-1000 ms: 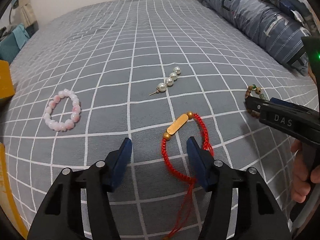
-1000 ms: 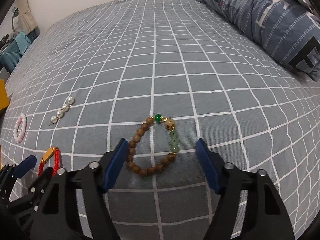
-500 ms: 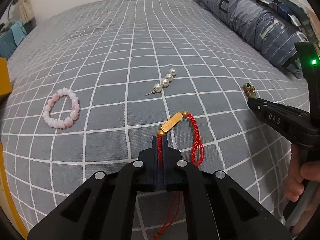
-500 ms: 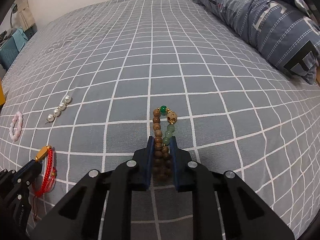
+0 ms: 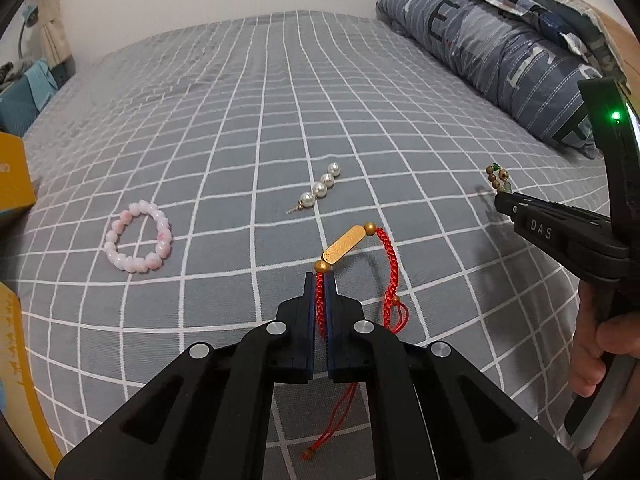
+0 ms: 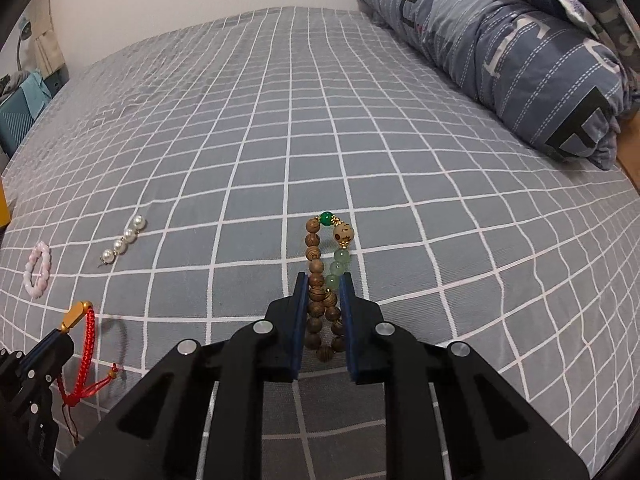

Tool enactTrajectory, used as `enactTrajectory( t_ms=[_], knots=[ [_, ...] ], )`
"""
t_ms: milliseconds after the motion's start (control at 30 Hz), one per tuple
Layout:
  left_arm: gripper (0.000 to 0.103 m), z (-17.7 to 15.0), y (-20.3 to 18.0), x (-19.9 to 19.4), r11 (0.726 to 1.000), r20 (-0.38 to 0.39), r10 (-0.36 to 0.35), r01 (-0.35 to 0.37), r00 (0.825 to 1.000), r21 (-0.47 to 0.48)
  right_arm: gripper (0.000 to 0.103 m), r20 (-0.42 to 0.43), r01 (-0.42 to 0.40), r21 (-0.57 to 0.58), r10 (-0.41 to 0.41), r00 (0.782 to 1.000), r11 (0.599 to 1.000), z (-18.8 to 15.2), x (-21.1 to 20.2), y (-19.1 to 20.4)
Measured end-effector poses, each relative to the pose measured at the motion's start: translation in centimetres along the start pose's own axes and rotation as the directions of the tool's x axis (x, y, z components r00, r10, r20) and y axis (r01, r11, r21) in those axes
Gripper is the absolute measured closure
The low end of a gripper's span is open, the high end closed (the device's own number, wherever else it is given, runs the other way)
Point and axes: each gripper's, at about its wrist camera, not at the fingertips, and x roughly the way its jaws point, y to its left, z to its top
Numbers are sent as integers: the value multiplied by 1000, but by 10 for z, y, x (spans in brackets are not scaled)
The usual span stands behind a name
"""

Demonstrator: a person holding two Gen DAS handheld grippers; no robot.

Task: Organize jewelry
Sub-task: 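Grasp the red string bracelet with the left tool while the right tool grasps the brown wooden bead bracelet, then carry both held bracelets over to the open white box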

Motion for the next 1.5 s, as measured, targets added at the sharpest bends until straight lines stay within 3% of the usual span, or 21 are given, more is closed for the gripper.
enactTrajectory(
  t_ms=[733, 1500],
  knots=[
    [100, -5, -5, -78, 1000, 124, 26, -28, 992, 11, 88, 175, -8, -13, 10, 984, 1000, -13, -95, -3],
    [100, -25, 17, -157, 996, 179, 86, -81, 980, -34, 88, 230, -29, -53, 41, 972, 998, -50, -177, 24]
  ],
)
